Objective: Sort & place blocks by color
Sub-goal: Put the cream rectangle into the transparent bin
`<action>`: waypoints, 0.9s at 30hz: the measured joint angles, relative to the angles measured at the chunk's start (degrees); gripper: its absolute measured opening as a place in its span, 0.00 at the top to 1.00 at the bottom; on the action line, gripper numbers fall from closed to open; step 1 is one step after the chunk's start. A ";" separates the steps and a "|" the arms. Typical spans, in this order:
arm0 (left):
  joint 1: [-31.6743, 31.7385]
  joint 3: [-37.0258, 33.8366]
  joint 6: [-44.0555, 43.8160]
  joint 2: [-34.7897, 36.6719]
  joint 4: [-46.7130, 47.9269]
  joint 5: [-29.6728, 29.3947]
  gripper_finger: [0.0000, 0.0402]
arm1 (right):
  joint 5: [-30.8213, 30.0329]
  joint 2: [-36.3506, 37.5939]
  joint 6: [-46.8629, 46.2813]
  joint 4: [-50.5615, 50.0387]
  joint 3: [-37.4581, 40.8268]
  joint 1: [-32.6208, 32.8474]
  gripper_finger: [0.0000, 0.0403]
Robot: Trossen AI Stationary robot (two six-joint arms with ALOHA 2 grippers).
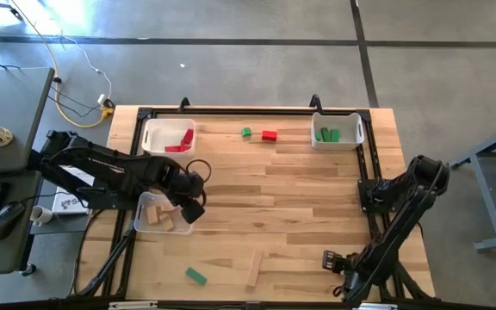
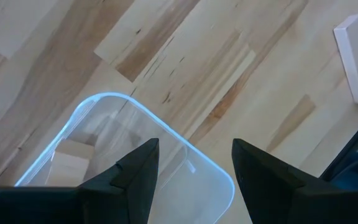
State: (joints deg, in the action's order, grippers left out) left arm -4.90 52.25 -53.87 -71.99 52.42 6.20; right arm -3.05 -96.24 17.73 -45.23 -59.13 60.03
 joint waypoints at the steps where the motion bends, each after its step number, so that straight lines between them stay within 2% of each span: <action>1: -0.23 0.00 0.00 0.00 0.00 -0.14 0.53 | 0.01 -0.59 0.52 0.00 0.00 0.00 0.50; 10: -0.90 0.00 0.00 0.00 0.02 -1.27 0.53 | 0.24 -2.12 0.76 -0.24 0.00 0.00 0.50; 15: -0.90 0.00 0.01 0.00 0.02 -1.59 0.53 | 3.26 -2.12 -1.61 -0.76 0.00 0.05 0.50; 21: -0.90 0.00 0.00 0.00 0.02 -2.40 0.53 | 0.42 -2.25 0.34 -0.35 0.00 0.05 0.50; 27: -0.90 0.00 -0.20 0.00 0.01 -2.40 0.53 | 1.67 -5.47 0.31 -0.39 0.00 0.21 0.50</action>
State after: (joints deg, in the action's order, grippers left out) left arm -5.80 52.25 -54.06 -71.99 52.43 3.80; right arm -1.38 -101.71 18.04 -45.63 -59.13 60.24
